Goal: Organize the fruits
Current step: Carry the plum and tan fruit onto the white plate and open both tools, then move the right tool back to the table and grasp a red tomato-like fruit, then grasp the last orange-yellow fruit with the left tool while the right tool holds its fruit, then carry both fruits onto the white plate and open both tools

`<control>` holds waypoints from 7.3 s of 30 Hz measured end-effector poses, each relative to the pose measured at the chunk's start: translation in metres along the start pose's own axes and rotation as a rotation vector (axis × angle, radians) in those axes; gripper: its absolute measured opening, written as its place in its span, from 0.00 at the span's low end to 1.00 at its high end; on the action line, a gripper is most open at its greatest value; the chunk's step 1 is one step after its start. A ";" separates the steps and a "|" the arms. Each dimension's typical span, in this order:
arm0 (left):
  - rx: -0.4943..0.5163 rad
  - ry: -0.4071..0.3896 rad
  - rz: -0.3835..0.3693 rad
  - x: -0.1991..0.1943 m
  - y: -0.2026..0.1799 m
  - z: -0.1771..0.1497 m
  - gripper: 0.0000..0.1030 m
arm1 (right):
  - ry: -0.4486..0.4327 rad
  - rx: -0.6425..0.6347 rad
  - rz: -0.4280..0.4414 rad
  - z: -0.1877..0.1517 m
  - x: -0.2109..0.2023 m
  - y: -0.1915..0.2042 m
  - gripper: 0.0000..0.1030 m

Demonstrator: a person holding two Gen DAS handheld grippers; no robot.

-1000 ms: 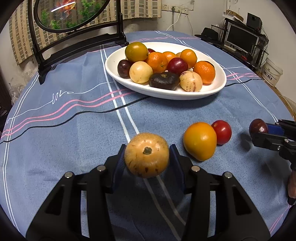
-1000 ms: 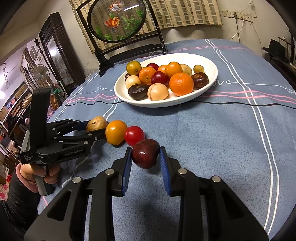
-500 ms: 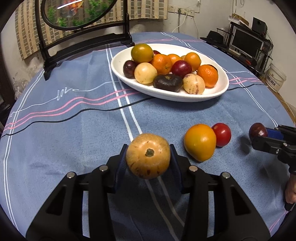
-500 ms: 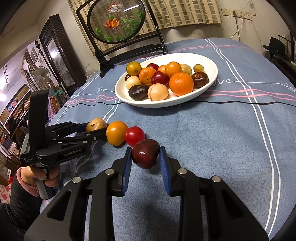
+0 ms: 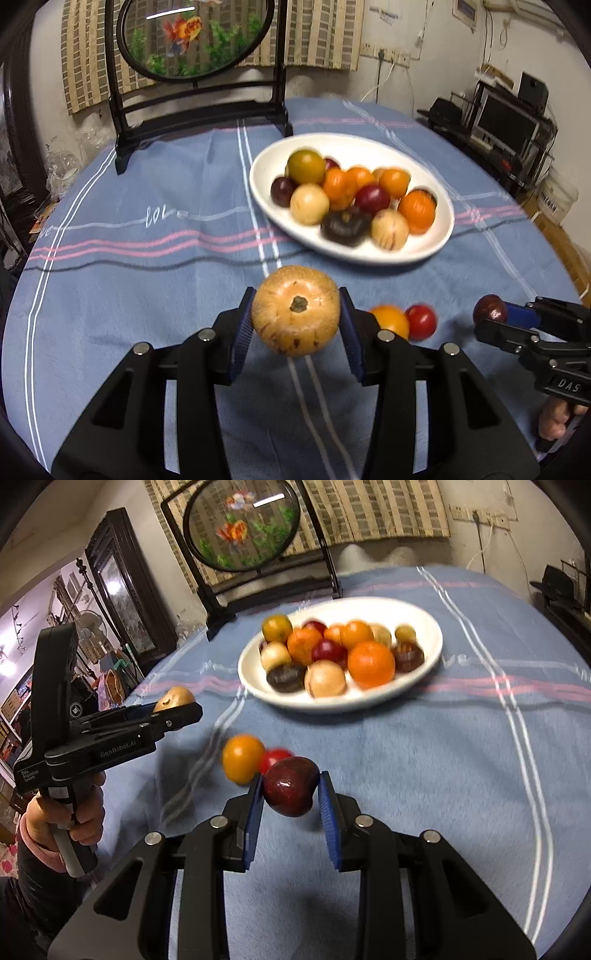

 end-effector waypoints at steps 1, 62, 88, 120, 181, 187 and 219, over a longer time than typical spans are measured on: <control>-0.006 -0.010 -0.014 -0.002 0.000 0.008 0.43 | -0.015 0.000 0.002 0.007 -0.003 0.000 0.29; -0.068 -0.129 0.039 -0.047 -0.010 0.003 0.98 | -0.162 -0.179 -0.259 0.024 -0.042 0.007 0.99; -0.145 -0.056 -0.011 -0.029 0.013 -0.061 0.98 | 0.109 -0.197 -0.267 -0.013 0.043 0.024 0.74; -0.169 -0.029 -0.027 -0.021 0.016 -0.063 0.98 | 0.142 -0.208 -0.208 -0.004 0.071 0.029 0.29; 0.001 0.108 -0.008 0.057 -0.060 -0.037 0.41 | -0.006 0.112 -0.109 -0.019 -0.006 -0.038 0.29; 0.005 0.110 0.008 0.056 -0.059 -0.039 0.37 | -0.007 0.122 -0.111 -0.019 -0.006 -0.040 0.29; 0.041 -0.119 -0.066 -0.039 -0.049 0.090 0.37 | -0.197 -0.006 -0.104 0.112 -0.049 -0.021 0.29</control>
Point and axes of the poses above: each gripper's, at about its wrist camera, not at the fingertips, and x roughly the way its jaws point, y to its left, z to its top, the point moved 7 cm from there along x, roughly the way its jaws point, and after that the axes turned 6 degrees about -z, right-handed, at the moved point
